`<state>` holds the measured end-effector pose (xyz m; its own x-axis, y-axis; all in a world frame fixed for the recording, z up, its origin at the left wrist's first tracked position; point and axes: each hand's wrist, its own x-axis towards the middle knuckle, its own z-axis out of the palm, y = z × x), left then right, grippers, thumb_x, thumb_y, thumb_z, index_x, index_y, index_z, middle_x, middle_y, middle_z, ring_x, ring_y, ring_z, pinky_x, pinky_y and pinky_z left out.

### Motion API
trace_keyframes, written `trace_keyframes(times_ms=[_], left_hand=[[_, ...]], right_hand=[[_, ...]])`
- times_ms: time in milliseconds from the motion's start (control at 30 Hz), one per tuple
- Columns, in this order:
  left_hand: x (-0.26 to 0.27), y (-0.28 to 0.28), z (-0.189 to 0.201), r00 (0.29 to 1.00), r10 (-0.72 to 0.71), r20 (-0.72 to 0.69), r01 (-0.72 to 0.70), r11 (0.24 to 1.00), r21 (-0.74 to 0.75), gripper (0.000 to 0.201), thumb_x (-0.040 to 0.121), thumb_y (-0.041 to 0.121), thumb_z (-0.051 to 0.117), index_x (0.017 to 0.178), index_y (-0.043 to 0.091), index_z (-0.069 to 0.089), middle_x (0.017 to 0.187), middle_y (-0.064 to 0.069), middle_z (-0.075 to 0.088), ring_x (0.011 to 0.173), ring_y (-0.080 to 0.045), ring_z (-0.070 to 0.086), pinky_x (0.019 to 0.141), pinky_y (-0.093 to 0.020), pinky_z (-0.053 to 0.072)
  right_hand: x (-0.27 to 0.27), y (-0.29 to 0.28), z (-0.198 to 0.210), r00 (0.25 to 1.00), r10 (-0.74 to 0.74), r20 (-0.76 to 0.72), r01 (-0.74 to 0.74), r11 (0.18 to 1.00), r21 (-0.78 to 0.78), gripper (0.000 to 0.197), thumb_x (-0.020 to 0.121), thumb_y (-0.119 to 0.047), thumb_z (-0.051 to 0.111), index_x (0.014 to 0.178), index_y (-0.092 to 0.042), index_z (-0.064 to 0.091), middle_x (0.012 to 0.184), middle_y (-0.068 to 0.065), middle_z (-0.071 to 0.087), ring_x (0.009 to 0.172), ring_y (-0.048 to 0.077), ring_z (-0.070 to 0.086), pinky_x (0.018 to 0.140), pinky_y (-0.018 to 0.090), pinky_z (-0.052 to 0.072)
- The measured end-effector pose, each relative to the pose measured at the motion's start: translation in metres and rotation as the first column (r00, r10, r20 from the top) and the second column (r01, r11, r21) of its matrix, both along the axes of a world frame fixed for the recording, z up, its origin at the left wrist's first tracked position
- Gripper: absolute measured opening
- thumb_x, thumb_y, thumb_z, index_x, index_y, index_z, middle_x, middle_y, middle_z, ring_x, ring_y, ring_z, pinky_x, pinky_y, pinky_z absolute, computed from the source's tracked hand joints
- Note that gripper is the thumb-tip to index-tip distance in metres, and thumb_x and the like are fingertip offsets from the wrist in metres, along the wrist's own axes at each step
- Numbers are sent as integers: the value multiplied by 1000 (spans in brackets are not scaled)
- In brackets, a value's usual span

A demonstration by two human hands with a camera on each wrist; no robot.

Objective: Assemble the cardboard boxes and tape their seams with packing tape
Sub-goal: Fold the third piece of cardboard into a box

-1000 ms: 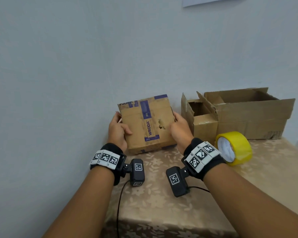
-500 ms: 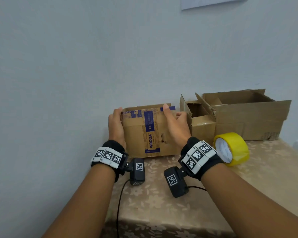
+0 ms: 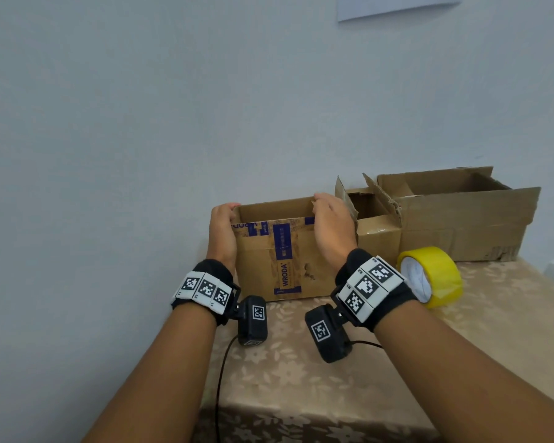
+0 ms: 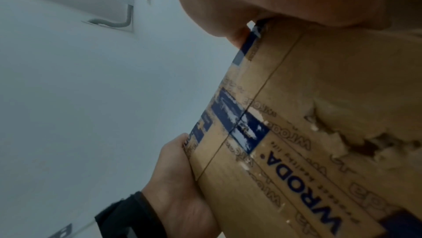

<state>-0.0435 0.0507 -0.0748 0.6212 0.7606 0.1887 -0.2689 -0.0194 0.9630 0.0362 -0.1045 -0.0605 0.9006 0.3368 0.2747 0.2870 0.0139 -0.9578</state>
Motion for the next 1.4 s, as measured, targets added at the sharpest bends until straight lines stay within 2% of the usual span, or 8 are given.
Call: trace_keyframes(times_ms=[500,633,767,867,1000,1100,1200,1400], left_hand=[[-6,8,9,984,-177,28,180,973,-147,24,95,18,43,105,14,64,85,-2,69,71,-17,65,66,-31,54],[-5,8,9,983,-180,32,182,966,-185,21,98,21,51,112,16,67,95,-5,71,82,-22,68,76,-37,55],[-8,9,10,978,-198,60,206,957,-205,22,98,26,55,106,13,71,94,-7,73,79,-22,70,74,-35,57],[-7,12,7,986,-160,53,168,965,-201,27,98,24,55,115,10,70,109,-12,69,89,-25,68,75,-36,58],[-6,16,10,991,-126,-42,121,986,-116,27,93,20,71,120,15,71,129,-14,68,112,-29,65,96,-48,54],[-11,16,13,969,-204,-139,197,978,-62,40,85,21,80,123,17,69,129,-18,68,100,-27,67,103,-53,51],[-14,12,18,963,-147,-225,159,987,36,44,83,28,82,125,23,68,114,-12,76,95,-22,70,99,-51,53],[-9,6,25,950,-64,-306,92,993,78,46,103,55,47,127,17,54,100,-6,80,94,-17,70,75,-34,45]], right_hand=[[11,-5,0,998,-51,-33,51,998,20,30,105,-12,49,133,-19,59,151,1,37,138,16,37,110,33,37],[10,0,-4,996,-88,-22,89,995,54,21,99,-13,58,106,-33,60,127,-6,52,119,15,53,102,37,49],[12,-2,-4,996,-35,-86,41,997,71,16,103,-15,56,115,-24,62,110,-6,61,102,10,60,78,23,49],[13,-1,-4,993,-3,-121,7,999,34,20,105,-16,51,119,-21,65,111,-5,63,104,15,63,86,31,55],[15,-1,-6,993,10,-116,-9,1000,4,24,106,-14,50,122,-19,67,105,-8,63,96,9,61,70,22,47],[14,0,-8,995,18,-98,-20,1000,-15,22,103,-16,53,122,-20,65,111,-3,65,103,14,63,84,29,54],[14,-1,-9,994,5,-109,-5,1000,-4,23,102,-19,55,123,-25,56,114,-1,63,106,18,64,96,40,56],[15,-5,-8,999,-24,-39,25,1000,15,51,106,-34,53,153,-26,36,97,-14,52,101,11,60,93,34,49]])
